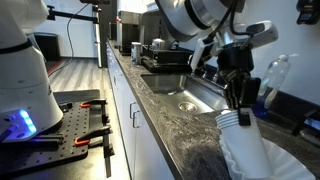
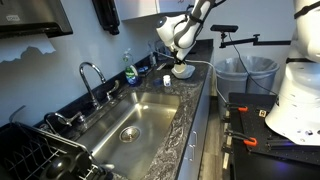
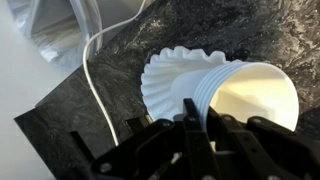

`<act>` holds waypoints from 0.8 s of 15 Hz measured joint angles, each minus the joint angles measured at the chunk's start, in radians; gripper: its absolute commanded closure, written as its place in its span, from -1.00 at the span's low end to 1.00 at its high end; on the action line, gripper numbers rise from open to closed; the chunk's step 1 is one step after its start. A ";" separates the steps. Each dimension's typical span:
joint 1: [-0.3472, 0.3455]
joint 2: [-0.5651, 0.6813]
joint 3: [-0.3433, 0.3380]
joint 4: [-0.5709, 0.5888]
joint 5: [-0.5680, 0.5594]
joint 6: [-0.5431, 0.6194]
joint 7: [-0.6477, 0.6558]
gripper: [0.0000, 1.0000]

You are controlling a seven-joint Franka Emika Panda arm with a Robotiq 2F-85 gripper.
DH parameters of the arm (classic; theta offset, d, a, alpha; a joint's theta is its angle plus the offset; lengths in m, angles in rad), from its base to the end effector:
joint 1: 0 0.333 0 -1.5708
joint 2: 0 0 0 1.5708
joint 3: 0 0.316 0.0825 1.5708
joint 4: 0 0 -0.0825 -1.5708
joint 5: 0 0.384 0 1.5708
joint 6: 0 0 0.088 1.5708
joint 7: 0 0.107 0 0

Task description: Put the cups upright

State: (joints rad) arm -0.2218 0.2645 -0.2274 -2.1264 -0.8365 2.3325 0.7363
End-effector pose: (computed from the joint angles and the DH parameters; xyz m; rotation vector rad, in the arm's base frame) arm 0.5093 -0.2574 0.2883 2.4025 -0.6953 0.0374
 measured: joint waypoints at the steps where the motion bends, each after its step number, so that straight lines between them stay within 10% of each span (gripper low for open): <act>1: -0.012 -0.002 -0.007 0.000 0.040 0.025 -0.022 0.96; 12: -0.046 -0.007 -0.072 0.001 0.541 0.199 -0.295 0.96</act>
State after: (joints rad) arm -0.2674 0.2573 -0.2991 -2.1254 -0.2955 2.5316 0.4416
